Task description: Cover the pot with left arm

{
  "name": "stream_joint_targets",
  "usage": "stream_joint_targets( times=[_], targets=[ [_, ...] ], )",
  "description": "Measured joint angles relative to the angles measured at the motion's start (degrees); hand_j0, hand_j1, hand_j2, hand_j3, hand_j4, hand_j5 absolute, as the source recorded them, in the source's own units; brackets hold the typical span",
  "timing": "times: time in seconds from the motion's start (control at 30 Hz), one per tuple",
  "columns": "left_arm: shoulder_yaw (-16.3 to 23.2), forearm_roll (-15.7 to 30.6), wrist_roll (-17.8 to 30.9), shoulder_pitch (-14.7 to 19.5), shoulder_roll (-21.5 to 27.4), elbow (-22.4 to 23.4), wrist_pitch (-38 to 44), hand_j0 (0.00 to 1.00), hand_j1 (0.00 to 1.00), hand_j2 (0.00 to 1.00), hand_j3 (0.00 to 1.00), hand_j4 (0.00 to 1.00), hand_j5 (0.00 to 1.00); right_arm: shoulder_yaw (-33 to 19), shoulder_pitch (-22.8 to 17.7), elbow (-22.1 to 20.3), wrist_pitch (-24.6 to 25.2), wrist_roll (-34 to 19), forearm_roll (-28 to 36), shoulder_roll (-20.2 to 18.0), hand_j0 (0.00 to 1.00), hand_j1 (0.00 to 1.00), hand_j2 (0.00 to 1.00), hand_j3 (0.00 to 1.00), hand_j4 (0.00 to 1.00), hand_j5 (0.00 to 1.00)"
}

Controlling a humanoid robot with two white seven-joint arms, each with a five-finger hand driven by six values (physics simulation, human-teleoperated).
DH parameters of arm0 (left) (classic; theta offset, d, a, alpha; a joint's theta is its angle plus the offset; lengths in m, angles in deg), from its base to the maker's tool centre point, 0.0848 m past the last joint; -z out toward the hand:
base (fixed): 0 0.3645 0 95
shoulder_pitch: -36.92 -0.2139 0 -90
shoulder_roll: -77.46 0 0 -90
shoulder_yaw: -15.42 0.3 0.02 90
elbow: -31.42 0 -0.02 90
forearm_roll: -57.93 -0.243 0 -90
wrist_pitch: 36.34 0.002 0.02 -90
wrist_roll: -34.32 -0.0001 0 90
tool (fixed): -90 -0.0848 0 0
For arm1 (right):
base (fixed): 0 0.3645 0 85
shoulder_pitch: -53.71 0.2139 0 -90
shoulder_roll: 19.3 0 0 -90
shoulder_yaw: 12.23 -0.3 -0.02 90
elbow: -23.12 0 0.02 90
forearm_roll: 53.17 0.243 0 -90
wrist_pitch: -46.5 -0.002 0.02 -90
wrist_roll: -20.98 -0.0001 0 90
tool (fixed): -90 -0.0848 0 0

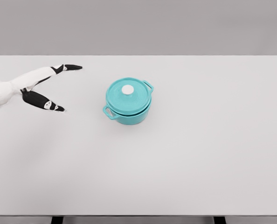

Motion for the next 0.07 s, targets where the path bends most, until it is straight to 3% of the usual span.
stream_joint_targets(
  times=[0.07],
  targets=[
    [-1.3, 0.1, -0.2, 0.0, 1.3, -0.1, -0.2, 1.00, 1.00, 1.00, 1.00, 1.00, 1.00, 0.0, 0.0, 0.0, 0.0, 0.0, 0.0, 0.0, 1.00, 1.00, 1.00, 1.00, 1.00, 1.00]
  ],
)
